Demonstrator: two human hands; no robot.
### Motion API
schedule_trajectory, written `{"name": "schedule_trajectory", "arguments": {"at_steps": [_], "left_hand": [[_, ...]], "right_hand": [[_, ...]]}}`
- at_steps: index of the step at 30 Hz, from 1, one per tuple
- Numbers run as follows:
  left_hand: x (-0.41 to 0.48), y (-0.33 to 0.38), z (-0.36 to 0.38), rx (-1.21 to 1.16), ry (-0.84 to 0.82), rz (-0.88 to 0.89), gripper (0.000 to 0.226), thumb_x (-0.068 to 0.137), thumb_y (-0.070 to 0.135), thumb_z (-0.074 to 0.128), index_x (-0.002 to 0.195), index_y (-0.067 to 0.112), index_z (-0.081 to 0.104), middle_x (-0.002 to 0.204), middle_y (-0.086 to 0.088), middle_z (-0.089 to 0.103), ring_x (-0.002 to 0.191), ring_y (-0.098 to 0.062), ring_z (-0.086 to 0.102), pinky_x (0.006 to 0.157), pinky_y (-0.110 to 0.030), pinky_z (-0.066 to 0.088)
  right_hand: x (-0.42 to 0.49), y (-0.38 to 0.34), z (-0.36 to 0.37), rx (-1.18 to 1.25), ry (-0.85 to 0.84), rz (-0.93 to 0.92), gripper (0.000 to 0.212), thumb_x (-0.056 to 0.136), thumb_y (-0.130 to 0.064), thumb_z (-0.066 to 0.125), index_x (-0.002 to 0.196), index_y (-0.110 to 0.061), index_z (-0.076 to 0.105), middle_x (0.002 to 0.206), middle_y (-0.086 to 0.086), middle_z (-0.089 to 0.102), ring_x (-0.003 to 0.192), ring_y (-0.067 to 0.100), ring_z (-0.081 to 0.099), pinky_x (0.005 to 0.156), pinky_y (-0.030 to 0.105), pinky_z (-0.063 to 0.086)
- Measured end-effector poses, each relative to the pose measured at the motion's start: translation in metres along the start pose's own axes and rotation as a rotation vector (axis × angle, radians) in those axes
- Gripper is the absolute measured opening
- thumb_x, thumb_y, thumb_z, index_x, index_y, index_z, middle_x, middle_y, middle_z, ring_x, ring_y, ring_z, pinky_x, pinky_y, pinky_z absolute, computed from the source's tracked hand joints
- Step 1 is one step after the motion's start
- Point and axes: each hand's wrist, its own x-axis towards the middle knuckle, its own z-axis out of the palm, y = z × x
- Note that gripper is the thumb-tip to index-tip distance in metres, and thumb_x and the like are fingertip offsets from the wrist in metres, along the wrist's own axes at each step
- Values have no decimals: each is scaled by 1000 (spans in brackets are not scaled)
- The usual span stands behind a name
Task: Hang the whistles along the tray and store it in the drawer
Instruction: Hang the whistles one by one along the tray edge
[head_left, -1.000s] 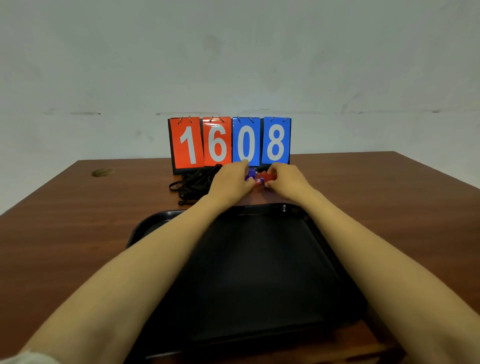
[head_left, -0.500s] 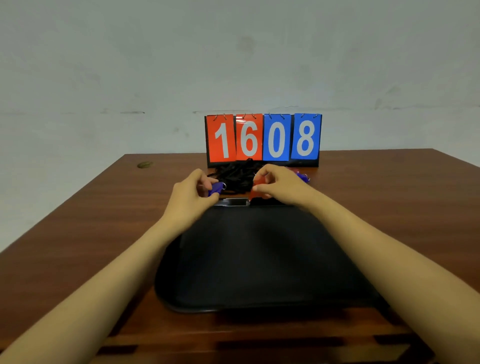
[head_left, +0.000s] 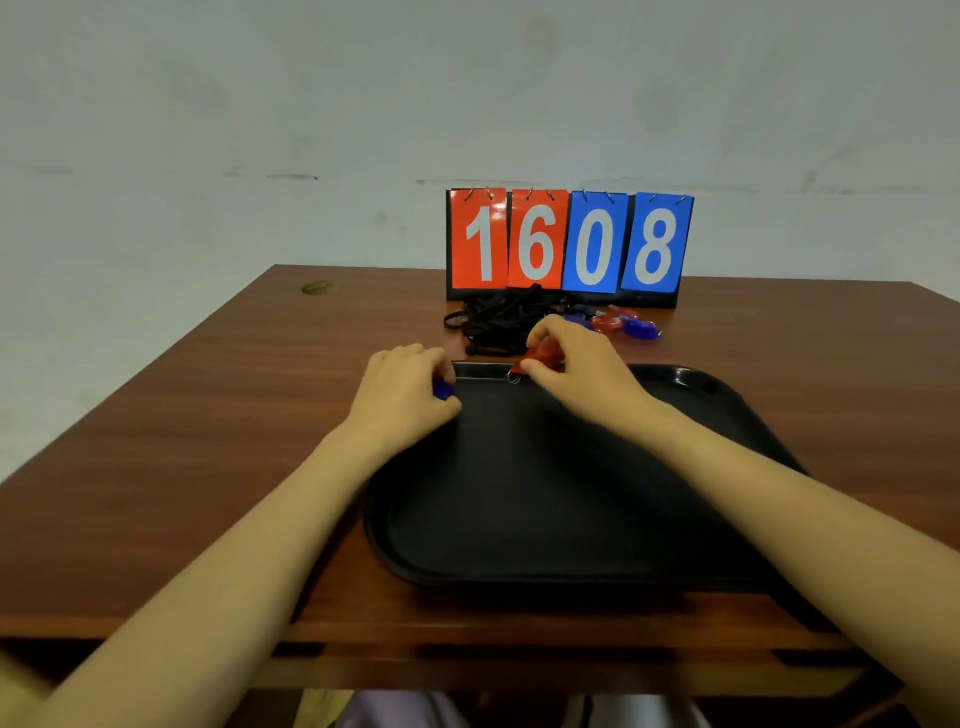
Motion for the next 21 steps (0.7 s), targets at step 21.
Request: {"name": "schedule_trajectory", "arguments": {"at_steps": [21], "left_hand": [[5,-15,-16,177,-208,-32,28,85,43,60,109,29,65,99,9,60,103,-14,46,96,-37,19]], "right_hand": [[-2,-13,-3,-103,-94,-18,29,91,-28,60,118,-18,58,119,1,55,107,10,51,87,19,40]]}}
